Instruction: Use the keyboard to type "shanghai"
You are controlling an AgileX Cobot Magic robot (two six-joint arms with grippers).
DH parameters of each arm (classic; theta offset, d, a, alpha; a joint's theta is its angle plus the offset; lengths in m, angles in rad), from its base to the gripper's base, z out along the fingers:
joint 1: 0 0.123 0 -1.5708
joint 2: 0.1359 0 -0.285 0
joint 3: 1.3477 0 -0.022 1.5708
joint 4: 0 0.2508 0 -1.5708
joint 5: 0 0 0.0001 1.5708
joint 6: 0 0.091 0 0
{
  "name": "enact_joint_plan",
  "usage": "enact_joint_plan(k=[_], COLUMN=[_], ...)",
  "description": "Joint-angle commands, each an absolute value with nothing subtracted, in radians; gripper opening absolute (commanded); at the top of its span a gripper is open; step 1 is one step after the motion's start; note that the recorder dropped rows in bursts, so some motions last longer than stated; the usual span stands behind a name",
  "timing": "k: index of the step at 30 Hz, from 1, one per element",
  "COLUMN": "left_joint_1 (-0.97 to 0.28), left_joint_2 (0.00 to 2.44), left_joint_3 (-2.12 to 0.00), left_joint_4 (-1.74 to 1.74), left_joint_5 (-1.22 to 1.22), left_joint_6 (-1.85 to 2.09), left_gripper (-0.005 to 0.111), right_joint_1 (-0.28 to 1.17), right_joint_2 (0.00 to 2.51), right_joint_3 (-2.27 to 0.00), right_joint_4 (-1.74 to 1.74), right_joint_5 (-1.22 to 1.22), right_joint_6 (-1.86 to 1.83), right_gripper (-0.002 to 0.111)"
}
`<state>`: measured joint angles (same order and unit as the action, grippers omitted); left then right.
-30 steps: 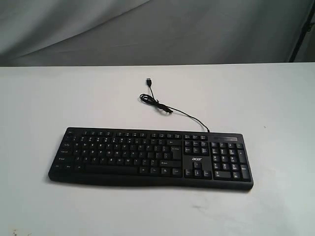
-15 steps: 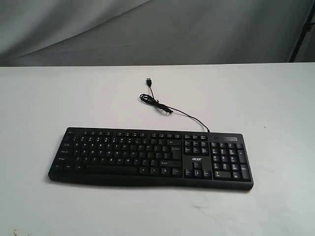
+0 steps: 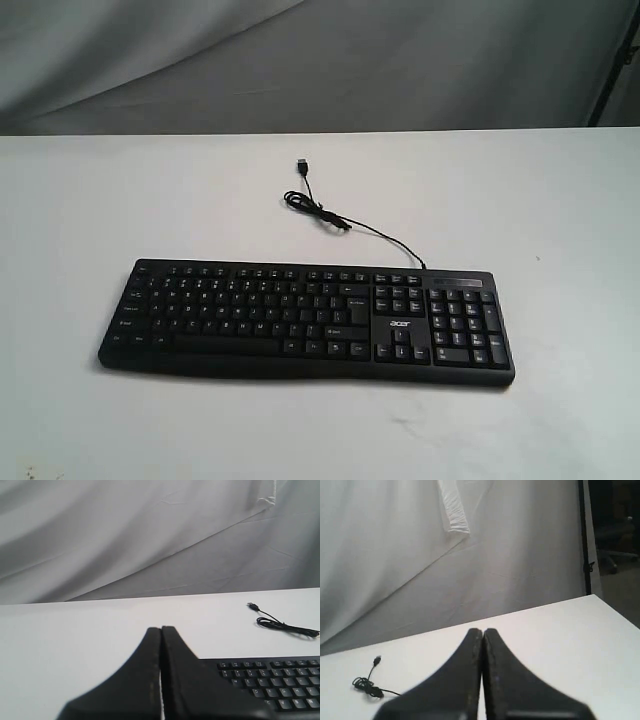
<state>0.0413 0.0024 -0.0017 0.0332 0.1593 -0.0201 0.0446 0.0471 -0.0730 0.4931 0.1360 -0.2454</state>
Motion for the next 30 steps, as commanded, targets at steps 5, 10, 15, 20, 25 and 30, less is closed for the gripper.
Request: enact_joint_plan(k=[5,10,15,20,25,30], left_joint_1=[0.035,0.035,0.035,0.035,0.035,0.035], left_joint_2=[0.000,0.000,0.000,0.000,0.000,0.000], left_joint_3=[0.000,0.000,0.000,0.000,0.000,0.000], left_joint_4=[0.033,0.033,0.033,0.033,0.033,0.033], left_joint_5=[0.153,0.153,0.153,0.153,0.153,0.153], left_joint_6=[-0.023,-0.023,-0.023,-0.023,-0.023,-0.023], left_gripper=[0.000,0.000,0.000,0.000,0.000,0.000], right_joint_1=[0.030,-0.019,-0.064,-0.071,-0.071,-0.071], right_joint_2=[0.000,0.000,0.000,0.000,0.000,0.000], right_joint_3=[-0.067,-0.067,-0.045,0.000,0.000,0.000], right_joint_4=[0.113,-0.008,-0.006,0.016,0.007,0.007], right_joint_5=[0.208,0.272,0.300,0.305,0.327,0.332], right_joint_6=[0.032,0.031,0.034,0.034,0.030,0.030], right_gripper=[0.000,0.000,0.000,0.000,0.000,0.000])
